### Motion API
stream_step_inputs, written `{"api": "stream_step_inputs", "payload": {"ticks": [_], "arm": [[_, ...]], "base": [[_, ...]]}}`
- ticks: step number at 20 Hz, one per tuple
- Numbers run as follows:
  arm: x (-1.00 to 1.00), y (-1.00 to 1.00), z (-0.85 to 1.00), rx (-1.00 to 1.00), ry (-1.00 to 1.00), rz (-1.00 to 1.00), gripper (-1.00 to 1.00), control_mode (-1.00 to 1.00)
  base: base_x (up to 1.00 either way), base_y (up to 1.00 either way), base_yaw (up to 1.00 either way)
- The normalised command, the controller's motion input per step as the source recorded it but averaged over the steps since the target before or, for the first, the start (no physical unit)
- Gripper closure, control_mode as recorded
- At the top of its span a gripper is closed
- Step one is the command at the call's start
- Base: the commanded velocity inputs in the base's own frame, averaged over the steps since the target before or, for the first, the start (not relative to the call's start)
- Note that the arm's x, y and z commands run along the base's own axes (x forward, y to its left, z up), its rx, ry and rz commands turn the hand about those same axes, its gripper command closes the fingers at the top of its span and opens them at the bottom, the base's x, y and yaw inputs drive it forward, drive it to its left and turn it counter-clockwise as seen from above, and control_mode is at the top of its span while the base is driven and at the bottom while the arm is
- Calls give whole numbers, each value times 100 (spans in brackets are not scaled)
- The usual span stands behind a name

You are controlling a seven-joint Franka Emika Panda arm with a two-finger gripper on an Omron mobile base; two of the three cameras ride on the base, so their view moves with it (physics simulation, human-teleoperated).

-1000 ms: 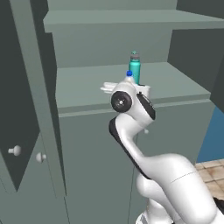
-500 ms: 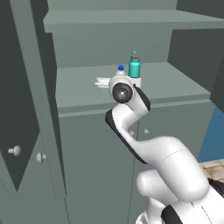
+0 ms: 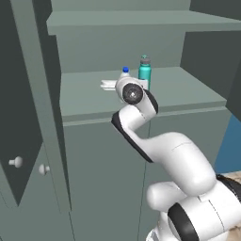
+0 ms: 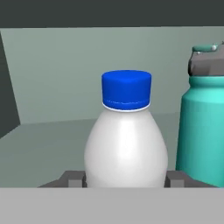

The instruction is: Sort all alcoholic drinks to one cabinet, and non-alcoholic drinks to the other.

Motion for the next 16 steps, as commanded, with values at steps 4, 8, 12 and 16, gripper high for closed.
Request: {"api": "stream_step_inputs", "payload": {"ticks": [4,8,12,16], "arm": [[31,5,-20,1,0,3,100,-100],[30,14,-34,0,0,4,100,-100],[29,15,-41,0,0,5,100,-100],[21,10,-44,0,0,5,100,-100]], "base": [[0,0,0],[0,0,0],[0,0,0],[0,0,0]]}}
